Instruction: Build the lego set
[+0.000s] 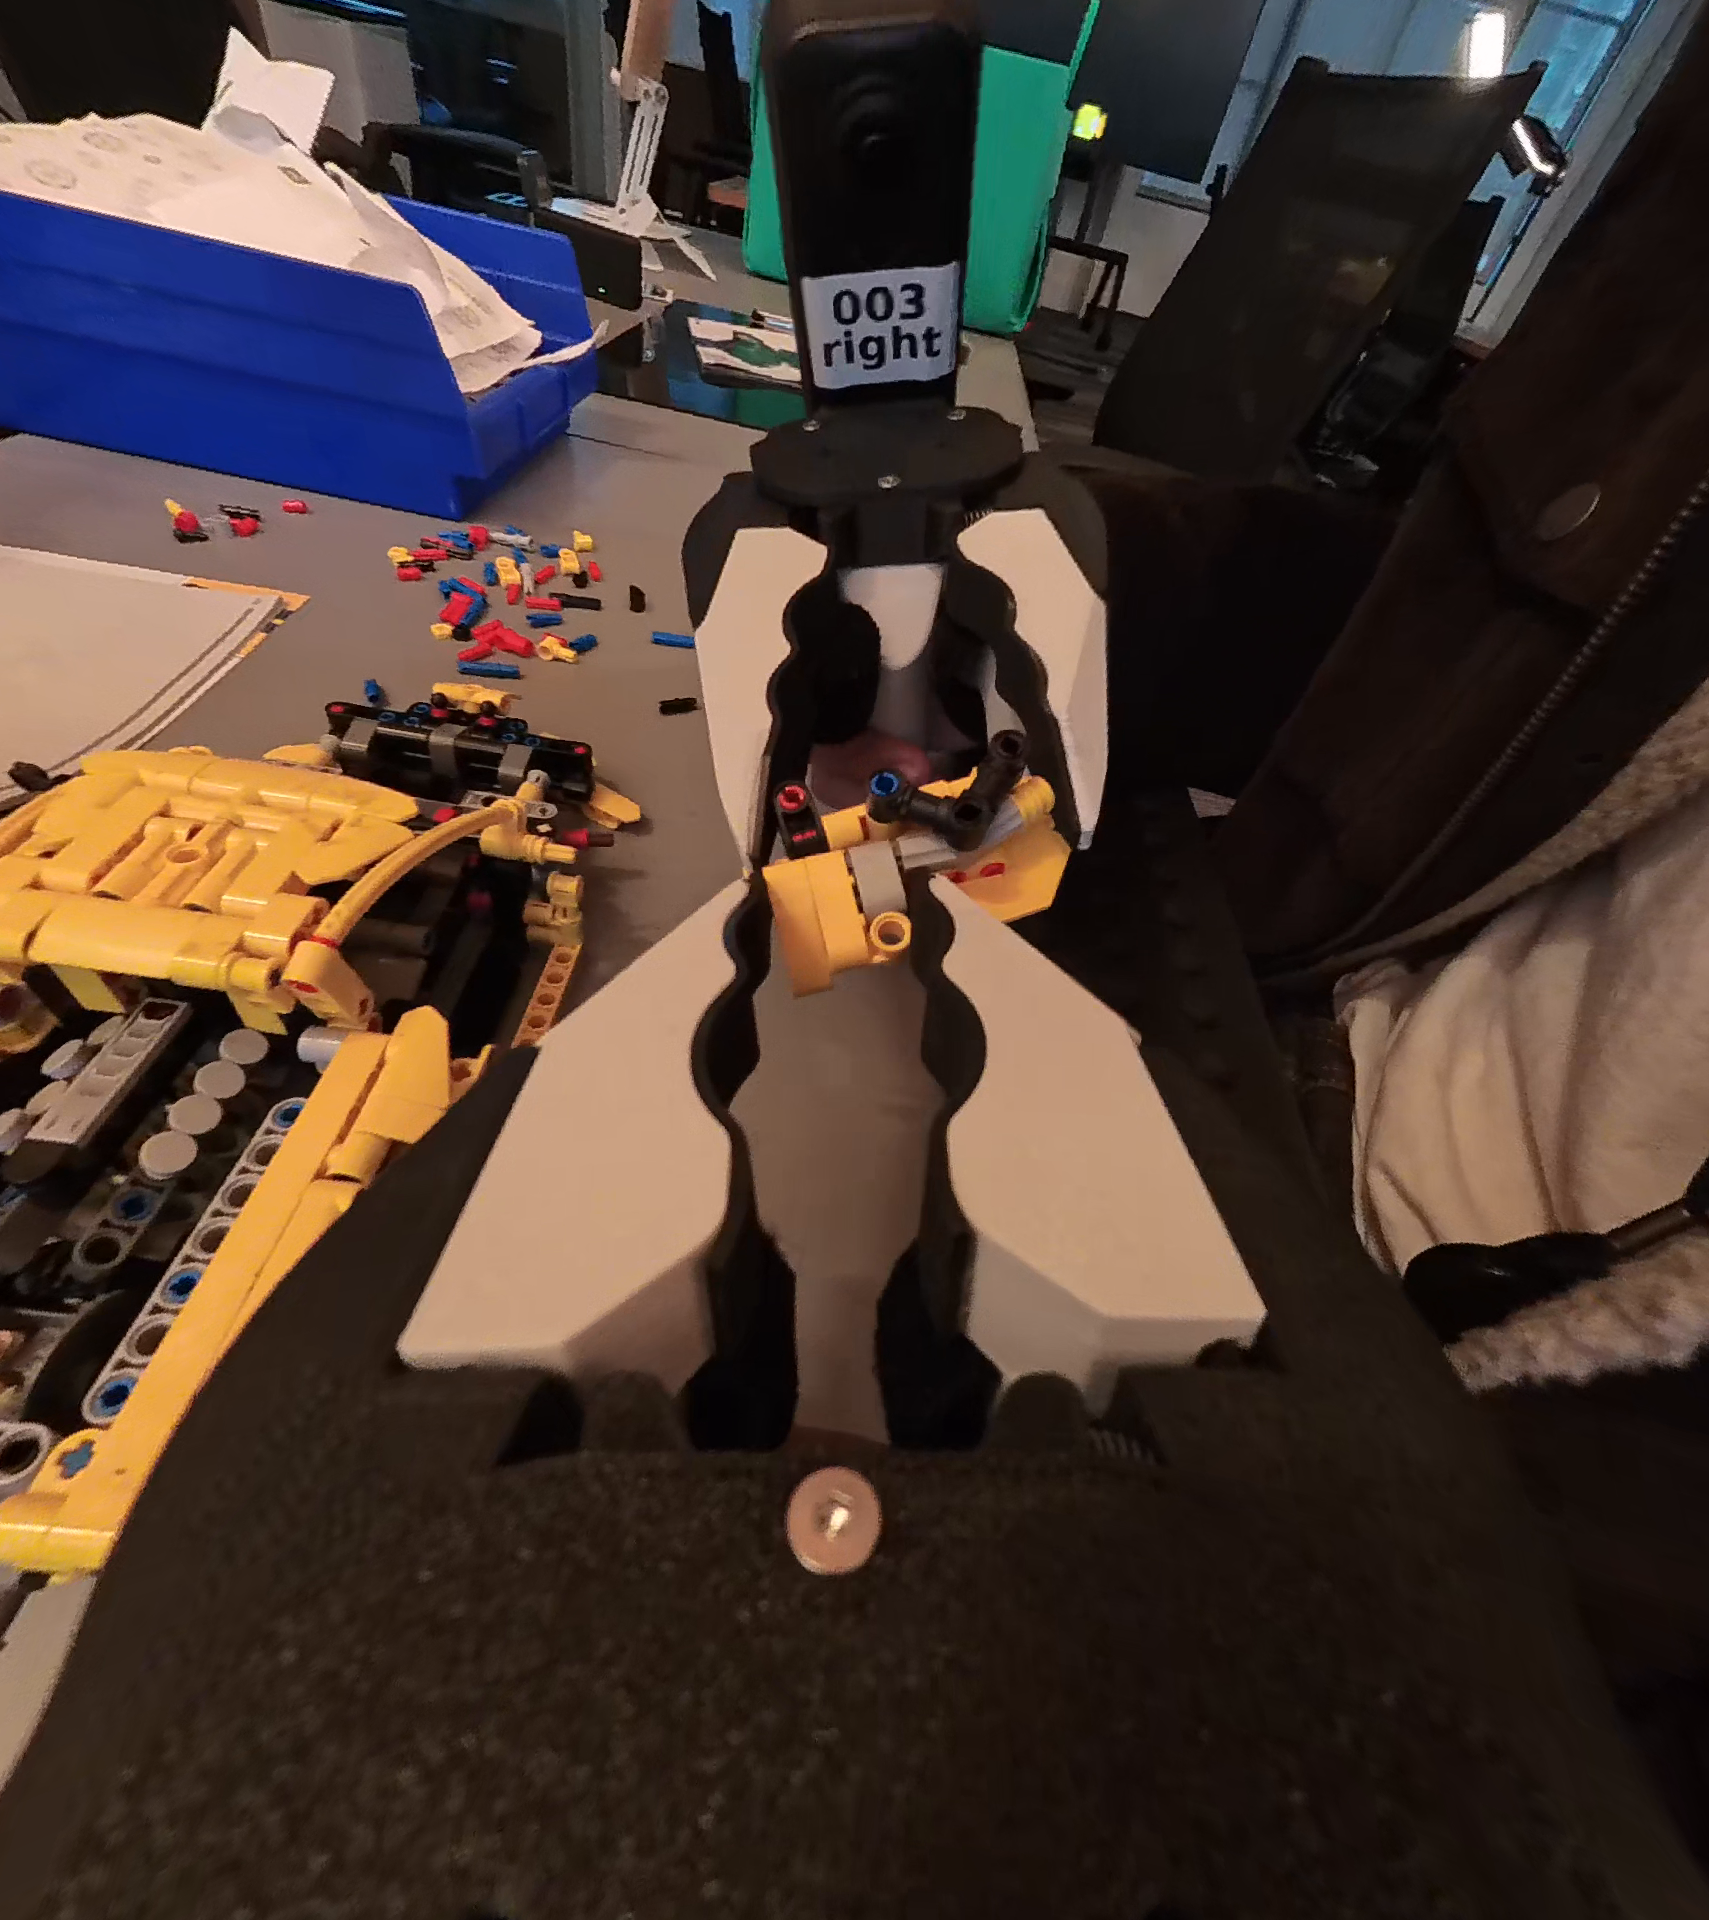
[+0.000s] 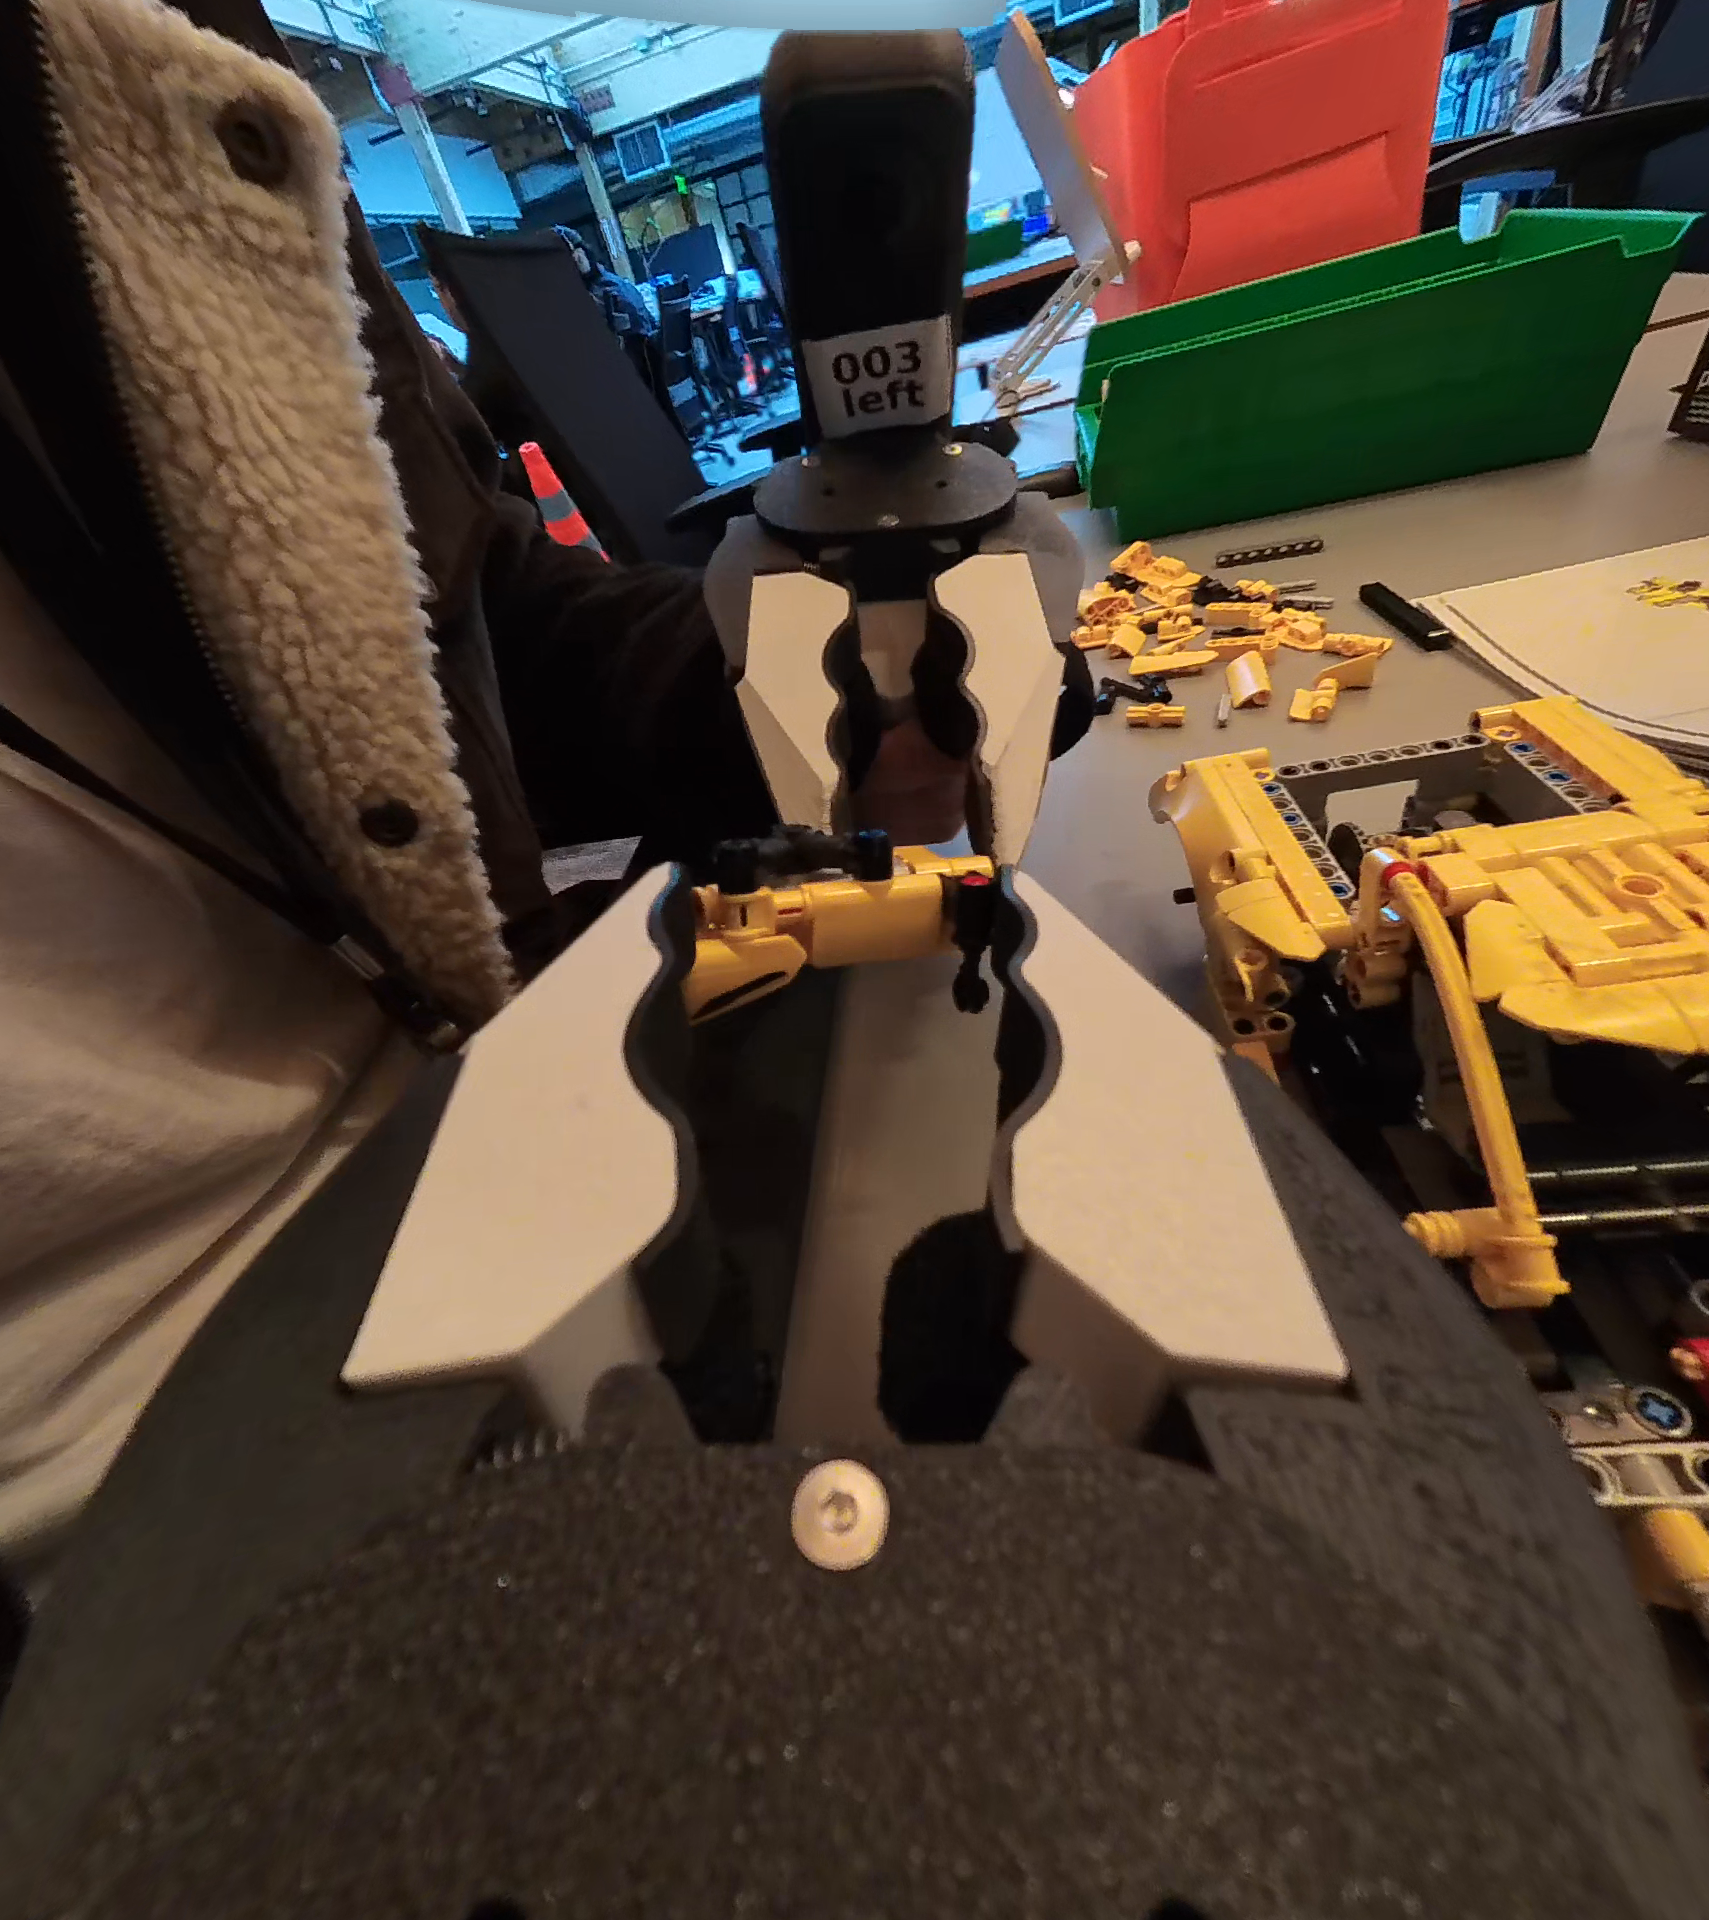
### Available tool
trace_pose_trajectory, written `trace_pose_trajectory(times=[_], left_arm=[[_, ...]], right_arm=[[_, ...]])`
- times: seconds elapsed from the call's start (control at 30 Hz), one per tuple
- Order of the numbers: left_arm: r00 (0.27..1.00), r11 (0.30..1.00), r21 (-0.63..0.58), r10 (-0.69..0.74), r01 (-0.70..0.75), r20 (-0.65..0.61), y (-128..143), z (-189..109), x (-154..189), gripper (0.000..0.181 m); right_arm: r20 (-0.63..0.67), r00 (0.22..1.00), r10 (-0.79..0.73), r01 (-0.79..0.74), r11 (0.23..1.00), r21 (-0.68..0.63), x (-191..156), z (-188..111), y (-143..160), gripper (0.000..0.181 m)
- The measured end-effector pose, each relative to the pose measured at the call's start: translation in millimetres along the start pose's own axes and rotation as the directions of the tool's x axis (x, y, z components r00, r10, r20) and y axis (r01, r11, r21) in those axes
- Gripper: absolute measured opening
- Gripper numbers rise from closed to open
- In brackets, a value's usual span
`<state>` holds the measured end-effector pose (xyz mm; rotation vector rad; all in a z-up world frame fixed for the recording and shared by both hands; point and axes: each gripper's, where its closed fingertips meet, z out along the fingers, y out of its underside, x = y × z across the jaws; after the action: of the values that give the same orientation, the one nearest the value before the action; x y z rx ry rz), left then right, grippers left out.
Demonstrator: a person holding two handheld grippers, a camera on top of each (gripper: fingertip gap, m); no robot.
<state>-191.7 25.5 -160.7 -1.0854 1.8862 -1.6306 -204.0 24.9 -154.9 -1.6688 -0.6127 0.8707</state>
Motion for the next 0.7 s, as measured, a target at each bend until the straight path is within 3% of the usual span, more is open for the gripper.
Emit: trace_pose_trajectory(times=[0.33, 0.47, 0.6, 0.7], left_arm=[[0.999, 1.000, 0.012, -0.009, 0.009, 0.040, -3, 1, -7, 0.027], [0.974, 0.999, 0.042, -0.037, 0.028, 0.222, -7, -8, -35, 0.028], [0.955, 0.993, 0.104, -0.078, 0.050, 0.286, -17, -13, -41, 0.028], [0.937, 0.995, 0.093, -0.011, -0.023, 0.348, -21, -12, -40, 0.028]], right_arm=[[0.001, 0.998, 0.064, -0.064, 0.997, 0.046, 7, -4, -5, 0.057], [-0.159, 0.979, 0.128, -0.116, 0.990, 0.086, 32, -13, -7, 0.067], [-0.196, 0.965, 0.174, -0.160, 0.983, 0.087, 33, -6, -7, 0.047], [-0.179, 0.960, 0.216, -0.189, 0.970, 0.152, 32, -3, -17, 0.032]])
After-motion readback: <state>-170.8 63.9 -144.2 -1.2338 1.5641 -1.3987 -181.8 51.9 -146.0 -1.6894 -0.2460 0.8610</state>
